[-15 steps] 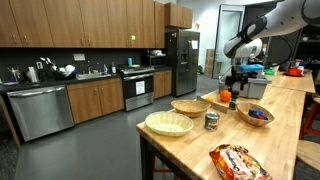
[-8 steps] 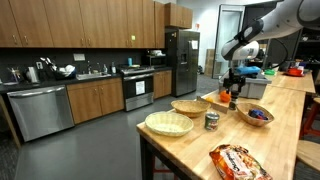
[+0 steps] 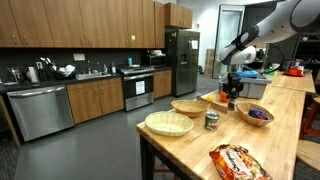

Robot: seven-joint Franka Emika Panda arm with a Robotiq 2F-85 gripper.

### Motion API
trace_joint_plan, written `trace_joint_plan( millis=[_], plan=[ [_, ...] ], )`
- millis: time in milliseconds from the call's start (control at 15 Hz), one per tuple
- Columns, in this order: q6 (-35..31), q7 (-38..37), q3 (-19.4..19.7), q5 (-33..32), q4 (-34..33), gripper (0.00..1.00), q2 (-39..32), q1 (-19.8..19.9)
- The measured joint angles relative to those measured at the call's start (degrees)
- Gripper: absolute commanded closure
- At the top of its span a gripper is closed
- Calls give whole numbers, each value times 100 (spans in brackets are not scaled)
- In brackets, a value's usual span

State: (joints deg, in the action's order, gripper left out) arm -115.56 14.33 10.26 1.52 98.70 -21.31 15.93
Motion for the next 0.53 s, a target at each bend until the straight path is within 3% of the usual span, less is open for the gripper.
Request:
trace_joint_plan(
  millis=[133,533],
  plan=[
    [0,0,0,0,-33,69,-28,12],
    [0,0,2,-1,-57,70,-39,43]
  ],
)
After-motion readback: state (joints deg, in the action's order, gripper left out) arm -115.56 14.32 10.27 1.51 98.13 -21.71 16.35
